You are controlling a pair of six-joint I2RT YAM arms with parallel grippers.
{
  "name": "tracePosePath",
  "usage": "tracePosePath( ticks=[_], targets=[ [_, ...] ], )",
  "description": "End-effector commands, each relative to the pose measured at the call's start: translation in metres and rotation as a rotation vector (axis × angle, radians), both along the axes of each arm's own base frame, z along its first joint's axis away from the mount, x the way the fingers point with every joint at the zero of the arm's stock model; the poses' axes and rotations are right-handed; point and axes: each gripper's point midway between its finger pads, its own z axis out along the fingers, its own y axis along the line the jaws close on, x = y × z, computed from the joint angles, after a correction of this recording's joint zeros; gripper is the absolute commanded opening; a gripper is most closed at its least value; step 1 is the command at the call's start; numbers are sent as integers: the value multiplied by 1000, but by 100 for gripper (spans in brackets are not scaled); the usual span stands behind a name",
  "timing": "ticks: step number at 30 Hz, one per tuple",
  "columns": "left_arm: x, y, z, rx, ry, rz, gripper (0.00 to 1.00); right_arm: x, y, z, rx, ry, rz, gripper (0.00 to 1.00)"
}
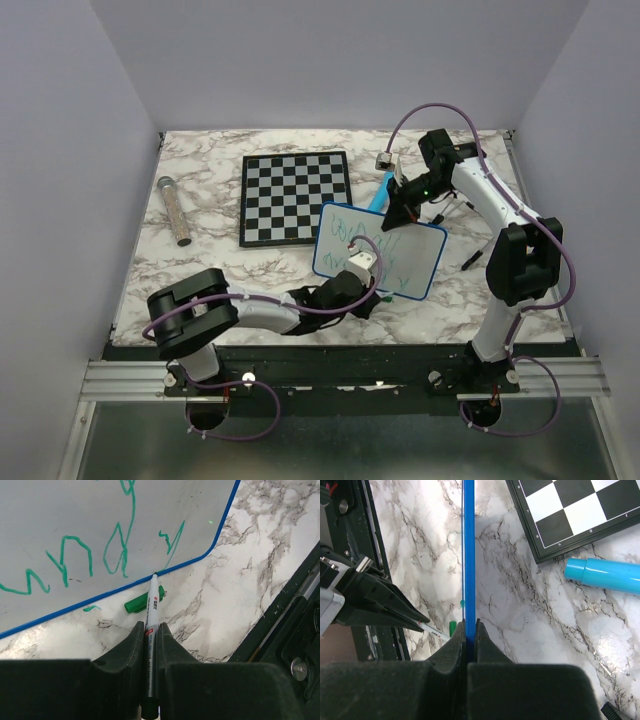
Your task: Write a sentence on the whiteboard
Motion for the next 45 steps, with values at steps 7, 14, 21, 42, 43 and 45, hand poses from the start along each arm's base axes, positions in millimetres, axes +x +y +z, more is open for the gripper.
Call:
tracePosePath(
  ticks=[7,14,21,42,43,45],
  targets=[
    [14,11,35,-88,-88,46,0,0,7,3,19,-33,29,1],
    [-2,-9,50,-174,-112,-94,0,0,7,2,16,-30,29,1],
    [-4,-24,53,-189,-110,-138,0,0,7,1,15,-30,30,0],
    [11,-30,35,-102,-87,-80,0,0,7,2,17,-32,31,1],
    [13,-28,34,-95,-87,-68,0,0,8,2,17,-31,31,0],
    [14,-28,32,-85,-88,-63,0,0,7,2,17,-31,30,1]
  ],
)
